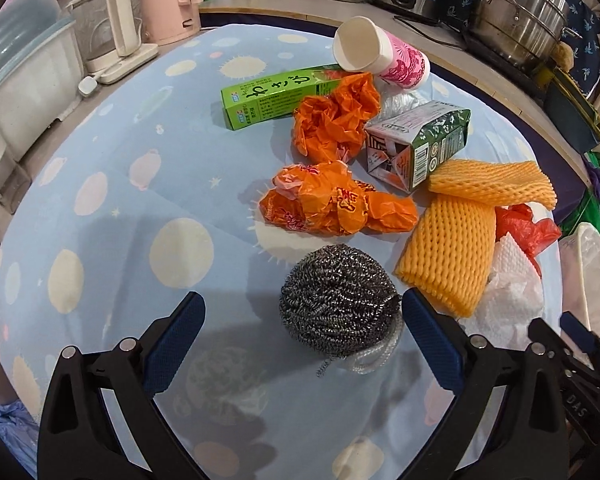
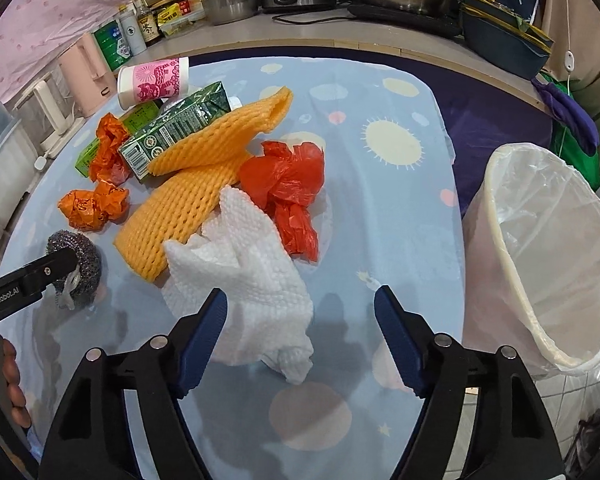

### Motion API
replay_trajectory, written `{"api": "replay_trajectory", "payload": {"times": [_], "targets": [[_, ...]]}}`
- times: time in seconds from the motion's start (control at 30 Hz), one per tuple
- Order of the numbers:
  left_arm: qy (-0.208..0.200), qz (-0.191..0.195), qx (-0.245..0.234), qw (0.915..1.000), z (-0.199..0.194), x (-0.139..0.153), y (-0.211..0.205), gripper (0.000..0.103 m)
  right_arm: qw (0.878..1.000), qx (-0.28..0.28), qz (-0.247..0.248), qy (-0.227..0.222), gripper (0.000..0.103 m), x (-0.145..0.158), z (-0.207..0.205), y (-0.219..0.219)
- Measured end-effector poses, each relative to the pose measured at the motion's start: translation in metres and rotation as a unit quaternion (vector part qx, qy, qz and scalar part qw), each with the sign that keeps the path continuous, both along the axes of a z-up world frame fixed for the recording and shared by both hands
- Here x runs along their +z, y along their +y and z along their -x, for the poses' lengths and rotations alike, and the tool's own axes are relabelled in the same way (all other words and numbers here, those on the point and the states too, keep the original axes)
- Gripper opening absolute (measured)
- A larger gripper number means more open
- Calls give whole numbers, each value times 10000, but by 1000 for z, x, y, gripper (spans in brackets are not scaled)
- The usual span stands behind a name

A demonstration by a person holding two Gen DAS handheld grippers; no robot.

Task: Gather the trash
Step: 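Grasp the steel wool with the left tool while the right tool grasps the paper towel, then carry both items over the bin and open both tools to drop them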

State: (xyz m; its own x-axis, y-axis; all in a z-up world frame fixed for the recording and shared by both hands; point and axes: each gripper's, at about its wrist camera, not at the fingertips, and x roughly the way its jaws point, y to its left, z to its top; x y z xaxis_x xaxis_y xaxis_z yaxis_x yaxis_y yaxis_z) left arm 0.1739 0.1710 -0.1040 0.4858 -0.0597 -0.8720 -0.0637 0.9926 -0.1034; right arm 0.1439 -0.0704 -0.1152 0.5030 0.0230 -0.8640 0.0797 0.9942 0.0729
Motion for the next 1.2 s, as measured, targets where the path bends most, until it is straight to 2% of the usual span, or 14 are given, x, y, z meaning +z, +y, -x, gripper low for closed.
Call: {"api": "replay_trajectory", "payload": {"times": [0.17, 0.3, 0.33, 0.4, 0.5, 0.83, 1.2], "targets": [[51, 216, -106, 9997, -3, -3, -3, 81, 9998, 86, -89, 181, 55, -11, -7, 6], [96, 451, -274, 9986, -3, -4, -8, 62, 9995, 178, -127, 233, 37, -15, -8, 10], [118, 491, -305, 9983, -2, -4, -9, 60, 9995, 193, -124, 230, 34, -16, -8, 11], [106, 478, -297, 9984, 0, -4, -10, 59, 9993, 259, -136, 215, 19, -15, -8, 13], [110, 509, -288, 9982, 4, -2, -10, 57, 9993, 329, -114, 157, 11, -11, -4, 14], [-91, 354, -266, 9990, 27, 22, -8, 56, 9986, 400, -242, -237, 8, 23, 19, 9], [-510, 140, -902, 9945, 54, 66, -57, 56, 9949, -30, -324, -955, 8, 81, 59, -34]]}}
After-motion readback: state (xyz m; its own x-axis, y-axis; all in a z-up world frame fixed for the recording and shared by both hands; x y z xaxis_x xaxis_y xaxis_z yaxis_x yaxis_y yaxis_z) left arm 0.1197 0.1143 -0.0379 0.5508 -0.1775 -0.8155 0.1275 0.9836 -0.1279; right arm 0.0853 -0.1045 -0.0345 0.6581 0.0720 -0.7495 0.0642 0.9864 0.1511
